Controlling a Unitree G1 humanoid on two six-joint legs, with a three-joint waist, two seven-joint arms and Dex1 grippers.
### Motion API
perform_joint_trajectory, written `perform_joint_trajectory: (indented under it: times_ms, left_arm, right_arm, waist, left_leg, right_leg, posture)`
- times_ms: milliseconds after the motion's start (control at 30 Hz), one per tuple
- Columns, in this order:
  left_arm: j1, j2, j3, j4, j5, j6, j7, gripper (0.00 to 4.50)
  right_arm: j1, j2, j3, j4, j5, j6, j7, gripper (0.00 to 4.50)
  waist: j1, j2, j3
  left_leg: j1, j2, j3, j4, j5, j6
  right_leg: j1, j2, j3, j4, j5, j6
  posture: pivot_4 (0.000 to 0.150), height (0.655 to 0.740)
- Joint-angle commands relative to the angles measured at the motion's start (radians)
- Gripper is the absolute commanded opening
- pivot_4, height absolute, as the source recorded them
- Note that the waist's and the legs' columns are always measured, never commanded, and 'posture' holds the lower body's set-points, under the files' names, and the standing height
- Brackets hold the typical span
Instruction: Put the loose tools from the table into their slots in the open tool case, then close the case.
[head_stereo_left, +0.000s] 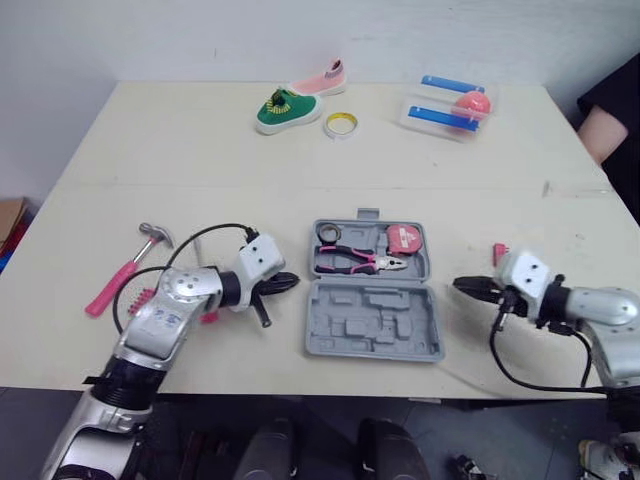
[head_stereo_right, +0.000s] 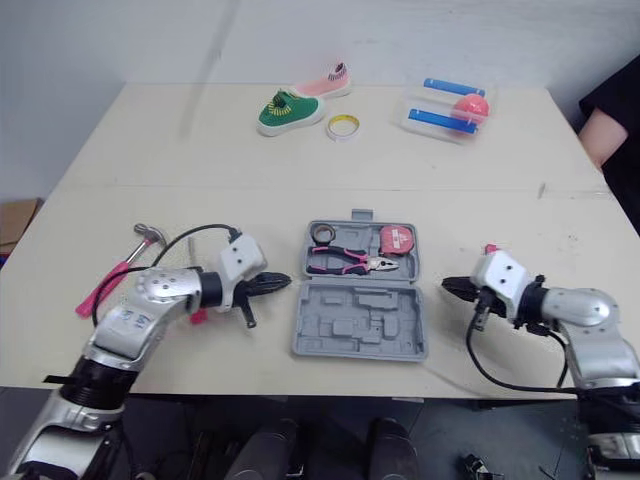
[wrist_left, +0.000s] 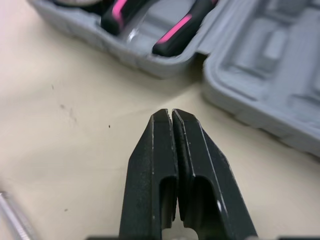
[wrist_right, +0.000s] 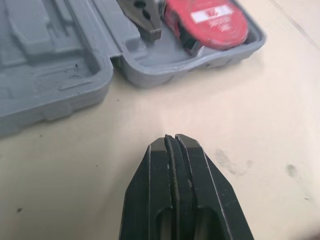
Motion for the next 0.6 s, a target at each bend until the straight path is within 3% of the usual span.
perform_joint_trajectory:
  times_ms: [33,67,167,333,400,433,600]
  left_arm:
    - [0.075,0.075,0.213,-0.067,-0.138,-0.052,-0.102,0.00]
    - [0.118,0.100,0.296,-0.071,-0.189,-0.068,-0.140,0.27]
    - [0.233,0.166,0.505,-0.061,-0.277,-0.062,-0.194,1.12]
    - [0.462,0.251,0.873,0.097,-0.264,-0.123,-0.206,3.39]
    - [0.529,0.265,0.958,0.152,-0.259,-0.139,-0.212,4.23]
    - [0.553,0.271,0.987,0.172,-0.259,-0.144,-0.215,4.44]
    - [0.628,0.347,1.198,0.562,-0.185,-0.302,-0.102,4.44]
  right_arm:
    - [0.056,-0.059,-0.161,-0.028,0.145,0.059,0.068,0.65]
    - [0.081,-0.082,-0.195,-0.020,0.146,0.041,0.079,0.89]
    - [0.145,-0.126,-0.266,0.004,0.143,0.016,0.101,2.18]
    - [0.223,-0.113,-0.402,0.100,0.164,-0.151,0.133,4.50]
    - [0.238,-0.112,-0.427,0.167,0.162,-0.222,0.154,4.50]
    - [0.241,-0.113,-0.434,0.194,0.163,-0.245,0.164,4.50]
    - [0.224,-0.172,-0.458,0.467,0.120,-0.333,0.140,4.50]
  waist:
    - [0.000,0.000,0.000]
    - [-0.002,0.000,0.000]
    - [-0.007,0.001,0.000]
    - [-0.008,0.001,0.001]
    - [-0.007,0.001,0.001]
    - [-0.005,0.001,0.001]
    - [-0.004,0.001,0.001]
  left_leg:
    - [0.000,0.001,0.000,0.000,0.000,0.000]
    - [0.000,0.001,0.000,0.000,0.000,0.000]
    - [0.001,0.004,0.003,0.000,-0.002,0.000]
    - [0.004,0.006,0.006,-0.001,-0.006,0.000]
    - [0.003,0.006,0.007,-0.001,-0.007,0.001]
    - [0.004,0.006,0.008,0.000,-0.009,0.002]
    - [0.003,0.007,0.008,0.000,-0.012,0.002]
  right_leg:
    - [0.000,0.000,0.000,-0.001,0.000,-0.001]
    - [0.000,0.001,0.000,-0.001,0.000,-0.001]
    - [0.000,0.001,0.000,-0.003,0.001,-0.002]
    - [0.000,0.002,0.001,-0.008,0.002,-0.003]
    - [0.000,0.002,0.002,-0.009,0.002,-0.003]
    - [0.000,0.002,0.003,-0.010,0.002,-0.002]
    - [-0.001,-0.001,0.005,-0.012,0.003,-0.002]
  posture:
    - [0.150,0.7400]
    - [0.150,0.7400]
    - [0.150,0.7400]
    - [0.150,0.7400]
    - [0.150,0.7400]
    - [0.150,0.7400]
    - [0.150,0.7400]
